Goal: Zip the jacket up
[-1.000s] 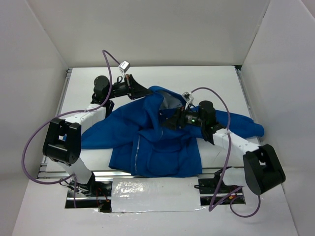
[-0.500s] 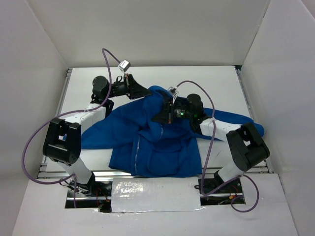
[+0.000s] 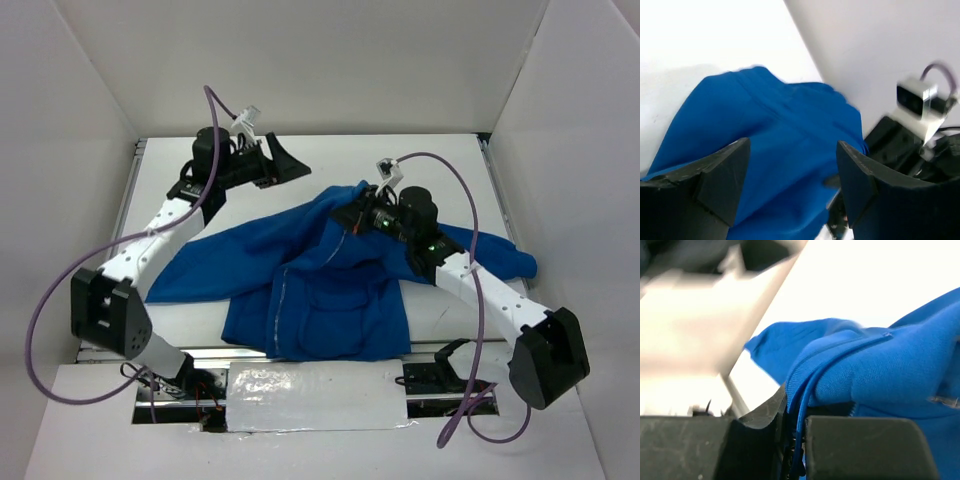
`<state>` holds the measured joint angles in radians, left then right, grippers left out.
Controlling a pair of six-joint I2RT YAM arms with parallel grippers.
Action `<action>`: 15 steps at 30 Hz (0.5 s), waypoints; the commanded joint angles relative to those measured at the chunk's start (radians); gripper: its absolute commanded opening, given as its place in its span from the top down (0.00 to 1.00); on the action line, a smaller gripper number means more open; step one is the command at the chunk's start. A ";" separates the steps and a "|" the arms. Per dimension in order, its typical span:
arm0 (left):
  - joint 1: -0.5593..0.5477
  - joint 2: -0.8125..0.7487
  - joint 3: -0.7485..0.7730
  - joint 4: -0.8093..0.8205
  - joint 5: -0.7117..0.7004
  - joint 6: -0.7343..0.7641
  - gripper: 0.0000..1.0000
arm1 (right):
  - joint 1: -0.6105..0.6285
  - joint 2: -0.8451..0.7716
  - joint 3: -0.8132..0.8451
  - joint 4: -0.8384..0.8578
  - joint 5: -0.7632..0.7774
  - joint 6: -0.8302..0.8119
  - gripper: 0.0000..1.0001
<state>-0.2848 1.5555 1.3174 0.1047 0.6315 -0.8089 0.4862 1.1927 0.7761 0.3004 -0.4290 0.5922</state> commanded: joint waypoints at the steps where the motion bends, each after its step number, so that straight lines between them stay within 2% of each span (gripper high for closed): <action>1: -0.123 -0.150 0.014 -0.269 -0.321 0.217 0.19 | 0.043 -0.039 0.132 -0.206 0.326 0.061 1.00; 2: -0.158 -0.176 -0.015 -0.254 -0.331 0.214 0.20 | 0.061 -0.042 0.143 -0.227 0.358 0.070 1.00; 5: -0.227 -0.264 -0.153 -0.066 -0.224 0.200 0.22 | 0.109 -0.047 0.190 -0.290 0.449 0.092 1.00; 8: -0.307 -0.243 -0.192 -0.060 -0.230 0.246 0.24 | 0.137 -0.041 0.207 -0.337 0.504 0.122 1.00; 11: -0.350 -0.201 -0.198 -0.089 -0.256 0.287 0.31 | 0.176 -0.041 0.227 -0.385 0.599 0.158 1.00; 12: -0.358 -0.195 -0.220 -0.076 -0.262 0.298 0.34 | 0.187 -0.048 0.221 -0.382 0.605 0.172 1.00; 15: -0.393 -0.192 -0.263 -0.063 -0.344 0.338 0.34 | 0.189 -0.076 0.186 -0.339 0.582 0.184 1.00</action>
<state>-0.6559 1.3602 1.0786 0.0147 0.3679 -0.5461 0.6598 1.1797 0.9367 -0.0822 0.0978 0.7361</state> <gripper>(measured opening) 0.663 0.122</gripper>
